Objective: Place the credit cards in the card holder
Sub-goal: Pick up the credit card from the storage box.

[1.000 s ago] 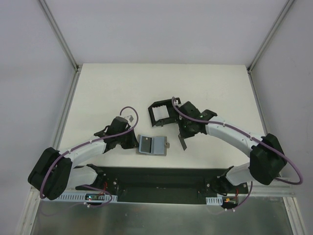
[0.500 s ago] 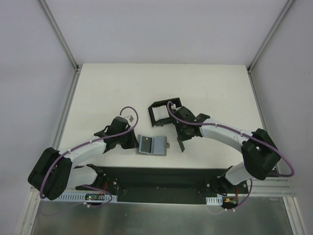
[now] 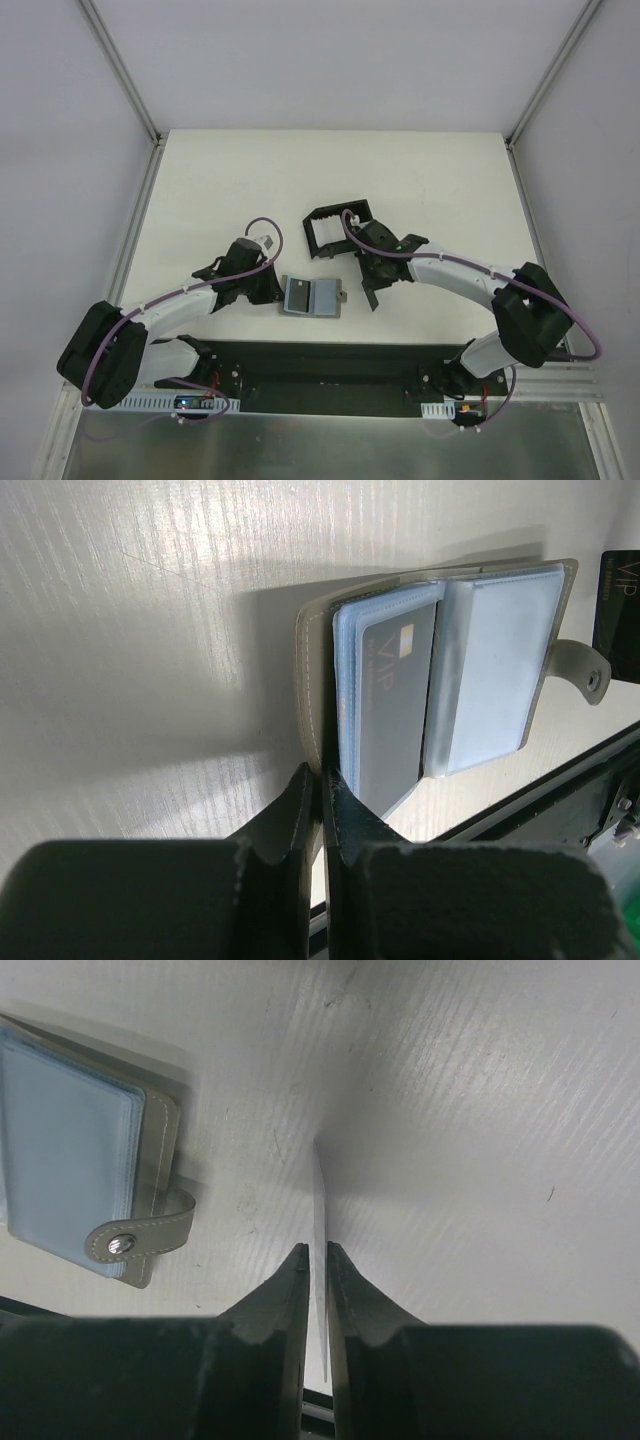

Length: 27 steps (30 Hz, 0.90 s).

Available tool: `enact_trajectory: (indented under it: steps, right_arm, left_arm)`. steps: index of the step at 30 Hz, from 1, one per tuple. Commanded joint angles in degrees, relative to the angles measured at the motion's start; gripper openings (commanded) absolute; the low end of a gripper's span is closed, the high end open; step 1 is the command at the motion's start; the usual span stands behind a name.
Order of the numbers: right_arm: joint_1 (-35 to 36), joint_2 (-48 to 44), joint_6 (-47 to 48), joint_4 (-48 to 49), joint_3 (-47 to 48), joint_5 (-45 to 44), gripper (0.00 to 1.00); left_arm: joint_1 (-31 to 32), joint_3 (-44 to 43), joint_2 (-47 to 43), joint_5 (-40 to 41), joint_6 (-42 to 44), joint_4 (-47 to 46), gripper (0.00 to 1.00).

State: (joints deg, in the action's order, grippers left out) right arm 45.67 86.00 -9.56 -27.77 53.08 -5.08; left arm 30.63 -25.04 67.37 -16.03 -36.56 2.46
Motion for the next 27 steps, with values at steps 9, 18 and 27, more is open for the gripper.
enact_trajectory:
  steps: [9, 18, 27]
  right_arm:
    - [0.56, -1.35, -1.25, -0.44, -0.78, 1.13, 0.0]
    - [5.03, -10.94, -12.66, 8.77, -1.4, 4.29, 0.0]
    - [9.7, -1.54, -21.11, 13.36, 0.71, 0.17, 0.0]
  left_arm:
    - [-0.57, -0.01, -0.49, -0.76, 1.22, 0.44, 0.0]
    - [-0.57, 0.16, -0.75, -0.93, 1.05, 0.44, 0.0]
    - [-0.57, 0.34, -1.1, -1.1, 0.79, 0.53, 0.0]
